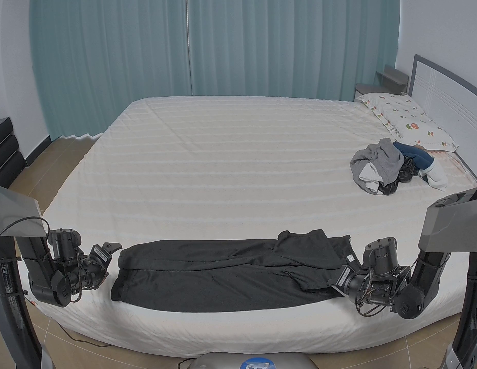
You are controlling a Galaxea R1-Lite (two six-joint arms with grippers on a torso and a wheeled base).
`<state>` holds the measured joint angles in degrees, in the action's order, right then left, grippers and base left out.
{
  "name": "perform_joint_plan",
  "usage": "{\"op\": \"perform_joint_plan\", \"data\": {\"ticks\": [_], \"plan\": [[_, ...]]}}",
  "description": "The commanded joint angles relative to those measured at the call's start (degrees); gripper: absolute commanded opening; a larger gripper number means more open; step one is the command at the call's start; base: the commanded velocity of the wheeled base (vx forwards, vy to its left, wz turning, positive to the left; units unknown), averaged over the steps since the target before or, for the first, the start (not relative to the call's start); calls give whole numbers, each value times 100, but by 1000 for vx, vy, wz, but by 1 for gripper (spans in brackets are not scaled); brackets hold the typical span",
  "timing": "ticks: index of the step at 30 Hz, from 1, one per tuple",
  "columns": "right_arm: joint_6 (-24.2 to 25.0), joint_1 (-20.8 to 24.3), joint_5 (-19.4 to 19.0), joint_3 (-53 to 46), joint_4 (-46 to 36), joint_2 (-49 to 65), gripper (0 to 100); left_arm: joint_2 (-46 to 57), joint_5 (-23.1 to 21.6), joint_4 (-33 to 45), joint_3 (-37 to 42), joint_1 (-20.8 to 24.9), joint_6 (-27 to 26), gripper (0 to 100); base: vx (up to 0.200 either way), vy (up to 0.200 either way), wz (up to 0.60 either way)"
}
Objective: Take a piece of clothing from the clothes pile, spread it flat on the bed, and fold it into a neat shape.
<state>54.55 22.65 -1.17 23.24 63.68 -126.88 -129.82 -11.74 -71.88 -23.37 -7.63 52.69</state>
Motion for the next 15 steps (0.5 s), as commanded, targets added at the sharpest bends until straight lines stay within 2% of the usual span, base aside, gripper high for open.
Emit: {"op": "perform_joint_plan", "data": {"ticks": [1,2,3,5,15], "plan": [[-112,3,-6,-56,-23,-30,0,-8,5,-2,-1,7,5,100,0,0,0],[-182,3,-15,-91,-58,-74,0,-8,5,-2,-1,-2,5,100,0,0,0],[-217,11,-15,-100,-75,-91,100,-8,5,-2,-1,-2,5,100,0,0,0],[-384,29,-15,-126,-111,-197,100,-8,-4,-2,-1,-2,5,100,0,0,0],[-331,-340,-32,6,496,234,100,-8,-4,-2,-1,-2,5,100,0,0,0]]}}
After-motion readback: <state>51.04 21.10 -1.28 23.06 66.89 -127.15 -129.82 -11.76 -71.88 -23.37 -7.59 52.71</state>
